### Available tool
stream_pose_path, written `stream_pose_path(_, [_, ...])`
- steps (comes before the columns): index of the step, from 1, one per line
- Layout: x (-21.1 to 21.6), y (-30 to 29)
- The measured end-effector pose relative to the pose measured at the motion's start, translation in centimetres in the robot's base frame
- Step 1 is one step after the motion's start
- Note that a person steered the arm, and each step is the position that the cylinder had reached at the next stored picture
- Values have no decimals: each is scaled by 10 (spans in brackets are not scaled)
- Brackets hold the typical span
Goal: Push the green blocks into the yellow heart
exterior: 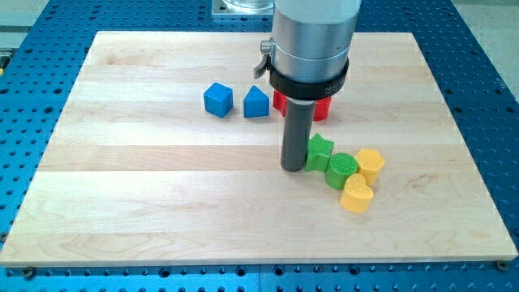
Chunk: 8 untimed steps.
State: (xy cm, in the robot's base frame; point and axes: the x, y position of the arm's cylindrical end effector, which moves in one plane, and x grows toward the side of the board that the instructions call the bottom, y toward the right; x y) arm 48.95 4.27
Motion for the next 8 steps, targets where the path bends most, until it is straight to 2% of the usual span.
stream_pose_path(2, [-41,12])
stream_pose_path(4, [49,67])
stream_pose_path(6, [60,78])
stream_pose_path(7, [53,42])
stream_pose_path(8, [53,-30])
